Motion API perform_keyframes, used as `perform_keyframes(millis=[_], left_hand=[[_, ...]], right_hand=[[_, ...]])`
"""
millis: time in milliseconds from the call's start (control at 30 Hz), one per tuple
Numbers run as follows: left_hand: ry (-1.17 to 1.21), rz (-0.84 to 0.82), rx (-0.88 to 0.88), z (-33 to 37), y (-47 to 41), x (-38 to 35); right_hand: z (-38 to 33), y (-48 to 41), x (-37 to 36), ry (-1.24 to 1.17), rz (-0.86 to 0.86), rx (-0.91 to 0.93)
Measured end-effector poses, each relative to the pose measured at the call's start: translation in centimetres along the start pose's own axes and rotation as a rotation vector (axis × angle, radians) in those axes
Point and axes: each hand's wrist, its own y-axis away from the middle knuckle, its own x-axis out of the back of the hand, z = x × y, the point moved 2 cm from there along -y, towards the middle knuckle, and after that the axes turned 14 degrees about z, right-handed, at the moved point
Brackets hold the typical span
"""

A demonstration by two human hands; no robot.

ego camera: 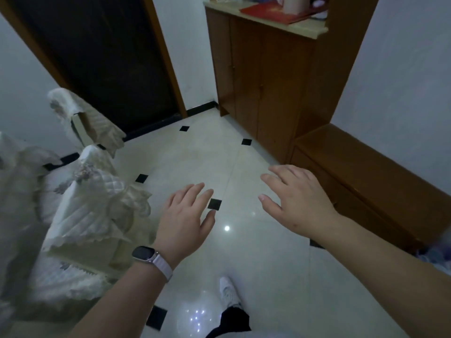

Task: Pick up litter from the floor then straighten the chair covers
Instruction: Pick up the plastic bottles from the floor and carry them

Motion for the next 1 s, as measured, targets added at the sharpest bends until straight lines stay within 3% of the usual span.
perform_keyframes(millis=[200,533,700,1000], left_hand=[[0.108,0.038,0.014,-7.2,-8.9,-5.1],[-0.039,0.053,0.087,-18.0,-18.1,-8.8],[-0.104,0.028,0.157,-22.4,-22.9,-11.6],[-0.256,0.016,0.270,-29.3,-35.8,-20.1]], right_hand=[[-0.3,-10.3,-5.6,0.040,-0.048,0.048],[-1.5,-24.9,-14.8,-0.057,-0.046,0.119],[-0.2,-33.3,-19.5,-0.130,-0.012,0.170],[6.5,-50.3,-30.4,-0.213,-0.174,0.231]])
